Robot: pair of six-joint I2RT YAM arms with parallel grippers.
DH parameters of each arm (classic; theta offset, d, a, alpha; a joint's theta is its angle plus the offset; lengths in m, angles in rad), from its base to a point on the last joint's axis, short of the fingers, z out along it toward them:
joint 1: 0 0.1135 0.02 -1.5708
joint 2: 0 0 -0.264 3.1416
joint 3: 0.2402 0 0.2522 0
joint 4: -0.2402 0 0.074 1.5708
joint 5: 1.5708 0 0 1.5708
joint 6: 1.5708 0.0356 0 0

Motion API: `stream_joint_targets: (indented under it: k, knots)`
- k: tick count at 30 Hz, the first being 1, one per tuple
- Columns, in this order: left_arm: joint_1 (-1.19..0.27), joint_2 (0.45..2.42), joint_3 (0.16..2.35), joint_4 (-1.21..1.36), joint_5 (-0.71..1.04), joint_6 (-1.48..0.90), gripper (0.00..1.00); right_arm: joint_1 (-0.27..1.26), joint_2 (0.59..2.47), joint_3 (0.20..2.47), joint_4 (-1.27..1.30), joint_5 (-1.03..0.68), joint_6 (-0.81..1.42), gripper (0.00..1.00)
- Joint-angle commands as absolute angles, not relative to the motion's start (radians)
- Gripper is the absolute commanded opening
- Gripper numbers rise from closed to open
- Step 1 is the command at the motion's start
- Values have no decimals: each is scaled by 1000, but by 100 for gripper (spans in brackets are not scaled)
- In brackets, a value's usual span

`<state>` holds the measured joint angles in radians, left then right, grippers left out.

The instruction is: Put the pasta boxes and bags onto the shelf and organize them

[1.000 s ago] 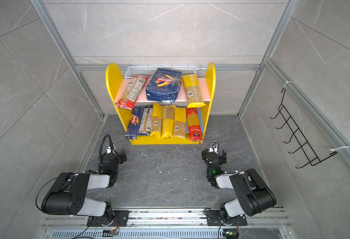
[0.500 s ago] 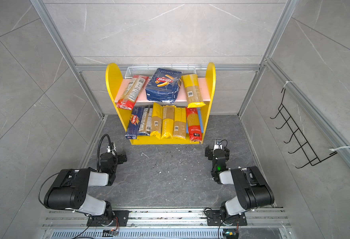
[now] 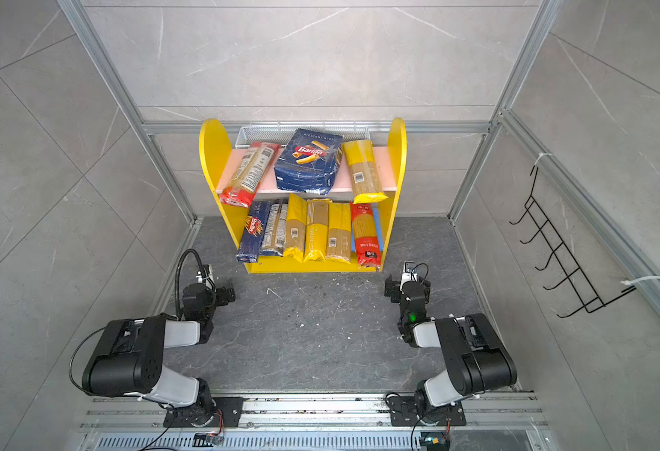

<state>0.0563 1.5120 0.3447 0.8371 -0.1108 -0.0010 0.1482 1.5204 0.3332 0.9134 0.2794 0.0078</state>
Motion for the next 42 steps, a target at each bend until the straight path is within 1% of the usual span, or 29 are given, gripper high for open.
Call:
stream_joint_targets:
  k: [1, 6, 7, 9, 11, 42]
  knots:
    - [57, 1505, 356, 863, -92, -24, 100, 146, 1519, 343, 911, 272, 23, 100]
    - [56, 1506, 357, 862, -91, -23, 100, 147, 1520, 344, 907, 266, 26, 100]
    - [58, 1508, 360, 860, -49, -11, 100, 143, 1520, 346, 906, 255, 29, 100]
    - [79, 1506, 361, 856, 49, -1, 100, 115, 1517, 348, 895, 172, 30, 100]
    - [92, 1508, 360, 856, 75, -5, 100, 108, 1519, 352, 890, 131, 22, 100]
    - [88, 1505, 360, 855, 54, -1, 100, 104, 1514, 353, 883, 126, 10, 100]
